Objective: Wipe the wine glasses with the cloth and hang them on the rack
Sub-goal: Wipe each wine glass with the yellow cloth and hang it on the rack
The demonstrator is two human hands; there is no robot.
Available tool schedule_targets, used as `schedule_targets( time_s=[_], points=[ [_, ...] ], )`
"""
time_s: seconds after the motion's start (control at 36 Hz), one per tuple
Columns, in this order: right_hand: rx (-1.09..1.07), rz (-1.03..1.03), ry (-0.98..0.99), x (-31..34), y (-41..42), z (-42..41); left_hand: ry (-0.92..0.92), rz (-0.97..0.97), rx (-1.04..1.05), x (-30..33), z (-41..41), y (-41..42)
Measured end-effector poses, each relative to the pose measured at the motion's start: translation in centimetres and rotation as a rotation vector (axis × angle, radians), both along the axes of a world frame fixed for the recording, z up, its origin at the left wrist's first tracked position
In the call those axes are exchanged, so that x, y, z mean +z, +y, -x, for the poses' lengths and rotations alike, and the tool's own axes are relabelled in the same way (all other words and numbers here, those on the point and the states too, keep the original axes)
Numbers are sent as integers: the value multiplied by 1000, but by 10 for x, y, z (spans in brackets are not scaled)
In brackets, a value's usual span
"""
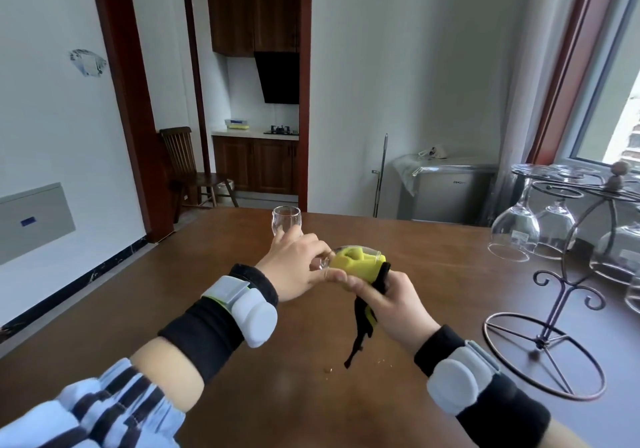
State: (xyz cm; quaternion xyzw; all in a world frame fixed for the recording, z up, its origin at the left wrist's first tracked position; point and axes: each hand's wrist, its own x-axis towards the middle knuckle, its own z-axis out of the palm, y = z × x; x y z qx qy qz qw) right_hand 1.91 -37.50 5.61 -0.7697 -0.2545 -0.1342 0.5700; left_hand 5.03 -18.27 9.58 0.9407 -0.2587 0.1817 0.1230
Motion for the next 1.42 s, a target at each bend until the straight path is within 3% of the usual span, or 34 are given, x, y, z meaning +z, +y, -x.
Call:
schedule_targets(
  time_s=[0.08, 0.19, 0.28, 0.33, 0.42, 0.47, 0.67, 0.86, 1.0, 1.08, 1.14, 1.25, 1.42],
  points=[
    [-10, -273, 204, 5, 2, 4, -151, 332, -65, -10, -5, -4],
    [-96, -572, 478, 10, 5, 4, -299, 764, 13, -11, 0, -14],
    [-95, -778, 649, 21, 5, 3, -359, 937, 97, -14, 7, -18],
    [-53, -890, 740, 29, 4, 1, -205, 990, 143, -18, 6, -22],
    [17, -972, 826, 37, 4, -2, 262, 1166, 134, -18, 4, -32],
    [90, -972, 858, 40, 6, -1, 464, 1299, 60, -14, 5, -41],
    [231, -889, 814, 35, 21, 9, 477, 1551, -146, 1, 1, -66],
    [170, -624, 484, 25, 33, 24, 606, 1625, -136, 1, -2, -63],
    [37, -109, 15, 11, 29, 13, 627, 1659, -59, 4, 0, -64],
    [-124, 412, -354, -3, 18, -5, 612, 1597, 60, 2, -3, -61],
    [-166, 517, -346, -8, 14, -12, 612, 1549, 101, -1, -3, -62],
    [-8, -10, 112, 14, 16, -1, 613, 1493, 54, -4, -1, -61],
    [204, -689, 682, 35, 8, -1, 657, 1567, -300, -6, 6, -57]
  ],
)
